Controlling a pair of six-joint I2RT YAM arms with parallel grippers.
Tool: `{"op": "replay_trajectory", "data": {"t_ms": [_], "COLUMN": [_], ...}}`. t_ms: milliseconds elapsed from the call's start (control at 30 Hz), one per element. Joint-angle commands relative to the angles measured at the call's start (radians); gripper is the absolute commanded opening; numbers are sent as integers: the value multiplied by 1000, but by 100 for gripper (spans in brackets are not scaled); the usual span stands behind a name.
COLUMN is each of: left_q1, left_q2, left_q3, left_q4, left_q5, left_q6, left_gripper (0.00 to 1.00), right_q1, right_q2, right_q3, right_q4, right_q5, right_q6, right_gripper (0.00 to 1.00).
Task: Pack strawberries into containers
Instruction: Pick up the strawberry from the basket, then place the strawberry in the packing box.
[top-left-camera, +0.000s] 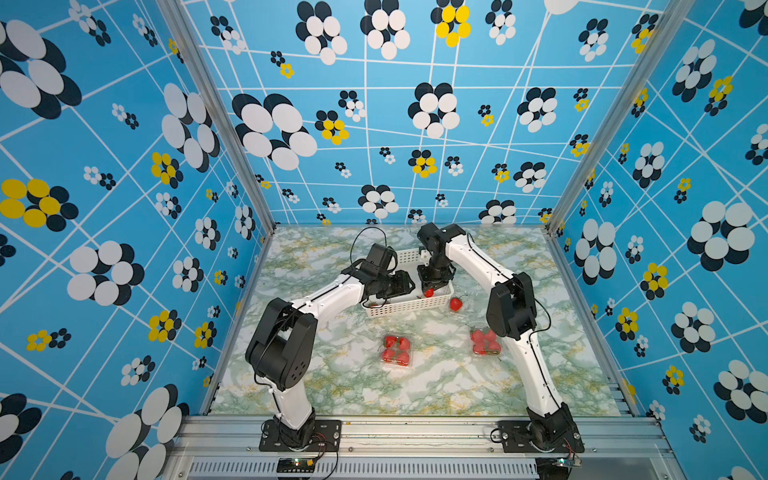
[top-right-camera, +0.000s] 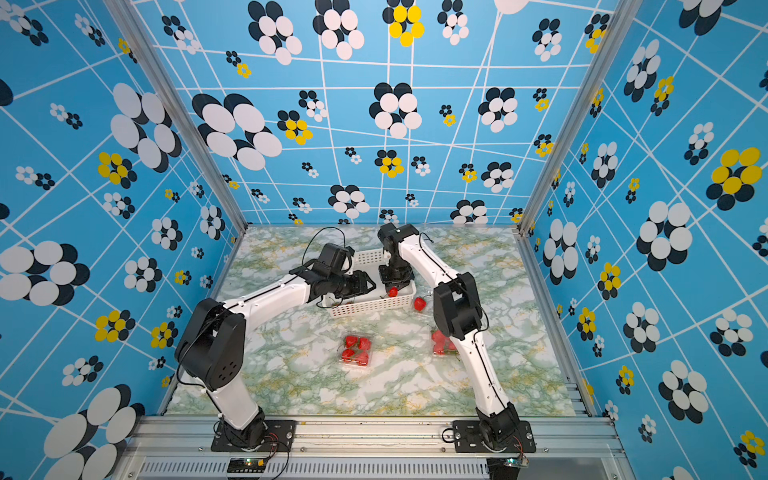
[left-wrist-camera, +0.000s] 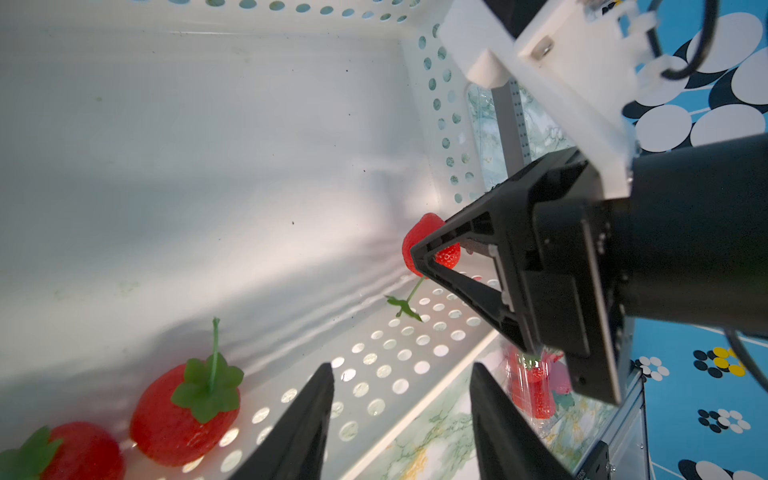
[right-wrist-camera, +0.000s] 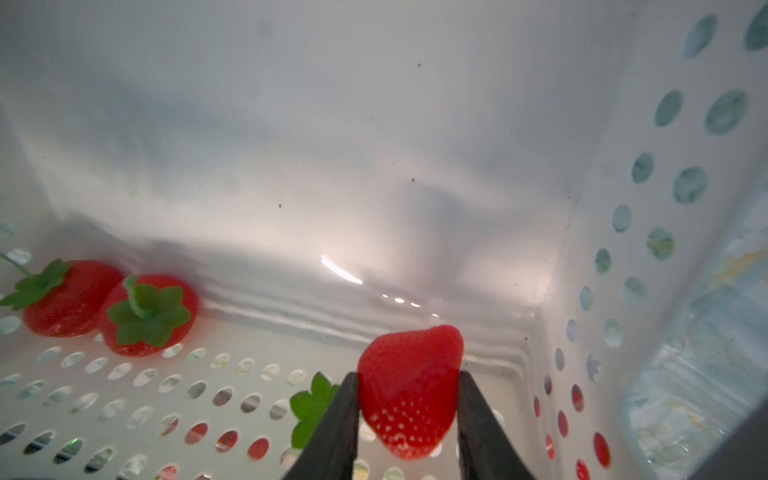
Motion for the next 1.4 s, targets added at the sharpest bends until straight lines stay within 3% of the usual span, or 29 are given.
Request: {"op": "replay_trajectory", "data": {"t_ms": [0,667,1100,1200,1367], "left_q1": [9,3,-91,-121,-159], "left_q2": [-13,-38,16,48,74], "left_q3": [8,31,160,204,247], "left_q4": [2,-3,-59,-72,-82], "left_q5": [-6,-17,-32,-29,-41], "left_q6": [-5,-5,6,6,-3], "left_gripper": [54,54,55,55,55], "right_q1": [-8,-46,-193,-234,-265], "right_q2": [-48,-212,-635,-684,-675], "right_q3": [12,-42,-611,-745,-828], "right_q4": [21,76,254,301,346], "right_q5": [-34,-44,-54,-79,-97], "right_q6": [25,56,75,67,56], "right_gripper": [12,12,13,13,13]}}
